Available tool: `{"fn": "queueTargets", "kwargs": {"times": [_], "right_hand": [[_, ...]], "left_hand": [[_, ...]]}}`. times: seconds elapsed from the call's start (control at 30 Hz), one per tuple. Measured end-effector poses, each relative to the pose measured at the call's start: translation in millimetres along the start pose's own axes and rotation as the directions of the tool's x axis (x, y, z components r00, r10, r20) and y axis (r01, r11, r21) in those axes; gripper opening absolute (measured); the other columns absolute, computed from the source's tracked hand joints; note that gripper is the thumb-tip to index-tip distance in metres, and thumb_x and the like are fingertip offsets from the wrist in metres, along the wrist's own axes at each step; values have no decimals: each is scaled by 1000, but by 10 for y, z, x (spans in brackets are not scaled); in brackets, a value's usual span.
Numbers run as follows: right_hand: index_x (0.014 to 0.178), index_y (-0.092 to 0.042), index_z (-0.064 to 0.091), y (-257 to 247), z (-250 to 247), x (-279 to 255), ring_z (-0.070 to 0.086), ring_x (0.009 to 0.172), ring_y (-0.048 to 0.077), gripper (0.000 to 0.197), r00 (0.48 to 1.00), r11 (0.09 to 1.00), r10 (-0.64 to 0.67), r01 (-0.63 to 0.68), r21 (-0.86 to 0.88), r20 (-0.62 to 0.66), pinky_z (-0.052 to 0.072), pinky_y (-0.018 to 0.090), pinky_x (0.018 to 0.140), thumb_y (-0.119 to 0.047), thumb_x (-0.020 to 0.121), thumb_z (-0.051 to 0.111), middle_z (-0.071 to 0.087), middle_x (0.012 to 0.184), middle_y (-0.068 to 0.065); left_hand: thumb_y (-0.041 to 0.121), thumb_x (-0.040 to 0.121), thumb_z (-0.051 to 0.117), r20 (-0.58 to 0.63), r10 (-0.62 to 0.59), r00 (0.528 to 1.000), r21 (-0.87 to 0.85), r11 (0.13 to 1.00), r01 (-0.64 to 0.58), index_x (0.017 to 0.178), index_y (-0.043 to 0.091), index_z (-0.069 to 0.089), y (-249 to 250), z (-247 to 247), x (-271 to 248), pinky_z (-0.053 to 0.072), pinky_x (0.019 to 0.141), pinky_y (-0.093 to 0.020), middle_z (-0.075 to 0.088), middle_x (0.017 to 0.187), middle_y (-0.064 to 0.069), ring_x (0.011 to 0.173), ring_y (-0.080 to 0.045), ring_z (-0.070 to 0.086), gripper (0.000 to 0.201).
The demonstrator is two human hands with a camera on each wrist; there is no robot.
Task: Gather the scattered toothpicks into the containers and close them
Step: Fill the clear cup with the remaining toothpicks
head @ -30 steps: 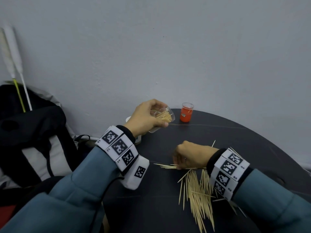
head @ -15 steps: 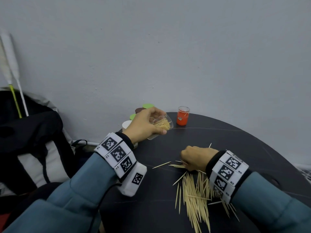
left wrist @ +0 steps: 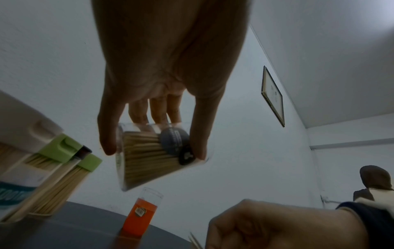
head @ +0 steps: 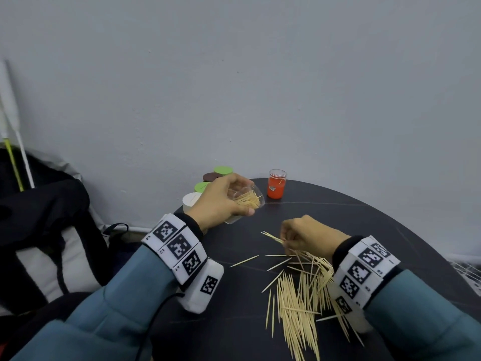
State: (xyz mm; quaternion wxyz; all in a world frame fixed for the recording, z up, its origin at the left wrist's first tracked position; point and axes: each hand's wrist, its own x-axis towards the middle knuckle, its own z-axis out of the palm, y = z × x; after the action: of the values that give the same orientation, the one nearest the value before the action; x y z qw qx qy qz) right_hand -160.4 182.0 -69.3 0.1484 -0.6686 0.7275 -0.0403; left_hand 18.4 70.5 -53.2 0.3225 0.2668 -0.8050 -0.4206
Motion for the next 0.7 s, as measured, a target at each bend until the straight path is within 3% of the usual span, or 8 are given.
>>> {"fn": "queueTargets", "kwargs": {"times": [0.07, 0.17, 0.23, 0.33, 0.47, 0.57, 0.7], "right_hand": [[103, -9, 57, 45, -4, -8, 63, 76, 6, 13, 999, 988, 12, -6, 152, -33, 46, 9, 66, -16, 92, 56, 70, 89, 0], [93, -13, 62, 102, -26, -13, 63, 64, -1, 4, 996, 955, 53, -32, 296, -66, 48, 9, 59, -14, 90, 59, 67, 73, -8], [86, -11, 65, 125, -59, -28, 62, 57, -3, 4, 991, 934, 86, -45, 355, -102, 47, 9, 54, -13, 88, 62, 67, 67, -7], [90, -2, 66, 127, -128, -52, 64, 54, -4, 7, 969, 874, 139, -22, 486, -206, 52, 12, 56, -7, 86, 63, 69, 72, 1], [93, 3, 61, 46, -276, -44, 69, 60, 7, 7, 871, 650, 274, 145, 746, -409, 56, 18, 60, -1, 87, 60, 70, 86, 19], [94, 4, 59, -130, -405, -45, 69, 61, 9, 8, 793, 468, 342, 322, 823, -505, 57, 19, 60, 1, 86, 60, 69, 81, 15], [88, -6, 60, -382, -537, -47, 70, 65, 10, 5, 695, 393, 379, 477, 786, -611, 56, 19, 64, -2, 86, 61, 69, 81, 12]], "left_hand": [[3, 67, 82, 4, -3, 1000, 4, 1000, 3, 114, 13, 61, -8, 12, 7, 38, 69, 3, 60, 98, 10, 86, 7, 53, 52], [3, 67, 83, 17, -12, 1000, -2, 1000, 12, 112, 15, 61, -19, 30, 9, 39, 71, 2, 61, 99, 9, 88, 5, 53, 51], [4, 67, 83, 27, -23, 999, -17, 1000, 23, 110, 17, 61, -25, 39, 9, 41, 74, -1, 62, 102, 8, 92, 0, 55, 51], [4, 66, 83, 31, -39, 999, -51, 998, 41, 109, 19, 60, -25, 51, 12, 44, 78, -7, 63, 105, 4, 94, -4, 56, 50], [4, 65, 84, 34, -78, 996, -106, 991, 81, 105, 22, 61, -39, 80, 27, 51, 87, -23, 65, 109, -4, 100, -15, 61, 50], [8, 65, 85, 74, -110, 991, -103, 988, 118, 106, 22, 62, -46, 94, 28, 52, 92, -35, 66, 107, -4, 105, -24, 62, 49], [11, 68, 83, 115, -126, 985, -72, 988, 135, 114, 16, 64, -37, 106, 18, 51, 93, -37, 67, 100, 2, 105, -26, 62, 51]]}}
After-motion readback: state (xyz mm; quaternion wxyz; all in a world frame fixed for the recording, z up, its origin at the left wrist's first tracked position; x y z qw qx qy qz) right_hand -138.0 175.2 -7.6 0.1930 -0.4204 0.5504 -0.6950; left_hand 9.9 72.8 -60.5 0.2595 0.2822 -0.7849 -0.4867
